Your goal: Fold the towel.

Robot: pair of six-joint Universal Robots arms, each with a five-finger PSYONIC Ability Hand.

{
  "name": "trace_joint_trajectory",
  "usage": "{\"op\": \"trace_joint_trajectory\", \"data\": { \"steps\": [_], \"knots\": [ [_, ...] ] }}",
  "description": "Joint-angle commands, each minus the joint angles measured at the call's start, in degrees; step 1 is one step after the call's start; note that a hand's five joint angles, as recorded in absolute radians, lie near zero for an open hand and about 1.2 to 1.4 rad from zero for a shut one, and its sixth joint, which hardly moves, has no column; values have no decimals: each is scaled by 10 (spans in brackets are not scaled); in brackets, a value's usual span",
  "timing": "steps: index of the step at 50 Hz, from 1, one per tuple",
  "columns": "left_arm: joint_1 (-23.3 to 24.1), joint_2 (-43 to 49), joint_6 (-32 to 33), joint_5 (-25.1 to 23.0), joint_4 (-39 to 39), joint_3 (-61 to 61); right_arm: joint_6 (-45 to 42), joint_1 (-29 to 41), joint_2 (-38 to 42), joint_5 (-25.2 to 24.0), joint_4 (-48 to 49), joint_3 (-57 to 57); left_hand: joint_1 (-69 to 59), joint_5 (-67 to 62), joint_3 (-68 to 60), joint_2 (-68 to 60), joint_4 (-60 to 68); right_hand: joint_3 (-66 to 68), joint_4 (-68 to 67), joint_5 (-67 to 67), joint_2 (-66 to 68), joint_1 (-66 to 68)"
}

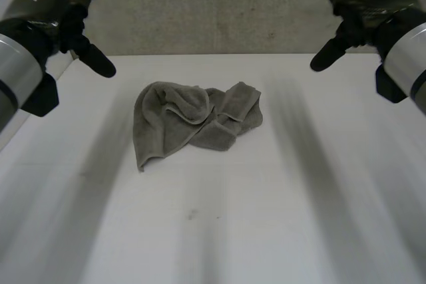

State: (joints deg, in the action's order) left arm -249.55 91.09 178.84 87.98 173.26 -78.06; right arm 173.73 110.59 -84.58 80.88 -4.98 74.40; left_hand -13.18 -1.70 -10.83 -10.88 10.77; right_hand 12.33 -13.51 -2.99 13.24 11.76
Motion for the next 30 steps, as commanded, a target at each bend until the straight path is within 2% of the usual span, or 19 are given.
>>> {"op": "trace_joint_trajectory", "data": {
  "steps": [1,6,9,11,12,17,24,29,30],
  "knots": [
    [0,90,2,0,41,5,-48,21,65,-51,-1,-7,-16,-31,-39,-39,40,-23,35,30,-32,-18],
    [7,201,24,0,57,40,-68,22,100,-49,1,-15,-16,-31,-39,-39,40,-23,35,30,-32,-18],
    [10,233,34,-1,62,54,-73,22,123,-49,1,-20,-16,-31,-39,-39,40,-23,35,30,-32,-18],
    [19,302,54,-5,77,93,-74,22,134,-49,1,-22,-16,-31,-39,-39,40,-23,35,30,-32,-18],
    [19,303,54,-5,77,93,-74,22,142,-49,2,-24,-16,-31,-39,-39,40,-23,35,30,-32,-18],
    [45,456,106,-16,92,211,-74,22,158,-49,2,-26,-14,-29,-38,-37,38,-23,35,30,-32,-18],
    [54,583,174,-16,91,358,-84,23,189,-49,1,-25,-19,-34,-43,-42,43,-23,35,30,-32,-18],
    [54,645,193,-17,91,444,-90,25,199,-49,1,-22,-108,-123,-132,-131,132,-23,35,30,-32,-18],
    [54,660,193,-17,91,467,-95,27,202,-49,1,-22,-206,-221,-230,-230,231,-23,35,30,-32,-18]
  ]
}}
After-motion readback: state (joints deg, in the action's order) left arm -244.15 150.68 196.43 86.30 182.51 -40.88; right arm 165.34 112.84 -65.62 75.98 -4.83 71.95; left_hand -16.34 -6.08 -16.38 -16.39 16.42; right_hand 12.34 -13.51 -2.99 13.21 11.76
